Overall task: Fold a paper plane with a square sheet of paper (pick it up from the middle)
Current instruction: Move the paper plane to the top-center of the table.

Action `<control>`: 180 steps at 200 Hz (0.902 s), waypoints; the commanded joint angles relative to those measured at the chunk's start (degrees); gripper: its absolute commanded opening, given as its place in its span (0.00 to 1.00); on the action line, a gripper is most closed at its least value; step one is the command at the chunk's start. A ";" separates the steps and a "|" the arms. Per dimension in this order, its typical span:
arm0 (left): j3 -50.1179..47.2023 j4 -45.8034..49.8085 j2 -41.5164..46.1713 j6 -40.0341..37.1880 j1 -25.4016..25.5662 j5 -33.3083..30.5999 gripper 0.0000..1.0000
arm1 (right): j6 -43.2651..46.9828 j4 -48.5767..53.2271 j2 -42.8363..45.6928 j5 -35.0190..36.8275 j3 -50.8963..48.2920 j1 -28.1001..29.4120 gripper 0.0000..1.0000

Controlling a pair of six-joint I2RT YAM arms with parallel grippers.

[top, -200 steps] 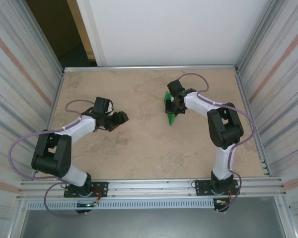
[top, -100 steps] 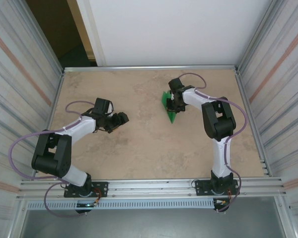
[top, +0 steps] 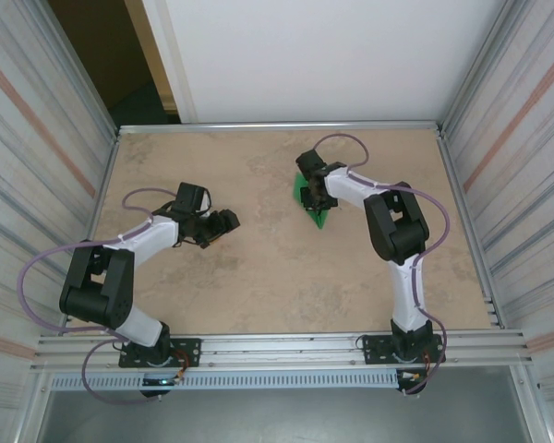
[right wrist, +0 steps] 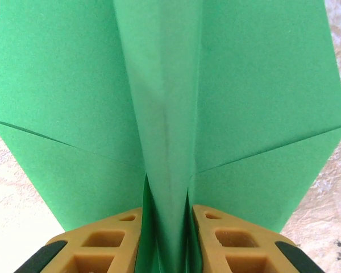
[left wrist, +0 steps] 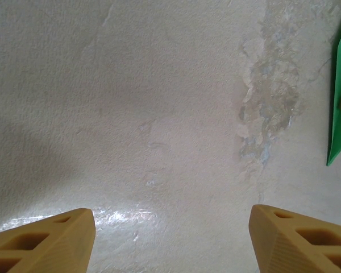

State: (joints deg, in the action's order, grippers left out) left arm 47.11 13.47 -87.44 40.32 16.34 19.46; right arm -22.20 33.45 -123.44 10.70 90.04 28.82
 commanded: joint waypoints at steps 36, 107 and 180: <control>-0.72 0.61 -0.46 -0.32 -0.24 0.05 0.72 | -3.90 1.43 -5.26 -0.67 -4.01 0.07 0.25; -0.98 0.42 -0.52 -0.32 -0.18 0.19 0.73 | -6.62 -6.30 -0.45 -12.93 -8.60 -4.86 0.20; -1.30 0.41 0.22 -0.23 -0.18 -0.10 0.76 | -5.84 -5.68 -1.77 -8.59 -8.70 -3.76 0.12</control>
State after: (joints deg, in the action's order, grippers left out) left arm 46.65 13.50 -87.46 40.29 16.34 19.44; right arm -27.05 23.64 -120.77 0.38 84.09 24.40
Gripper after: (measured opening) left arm 0.748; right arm 0.134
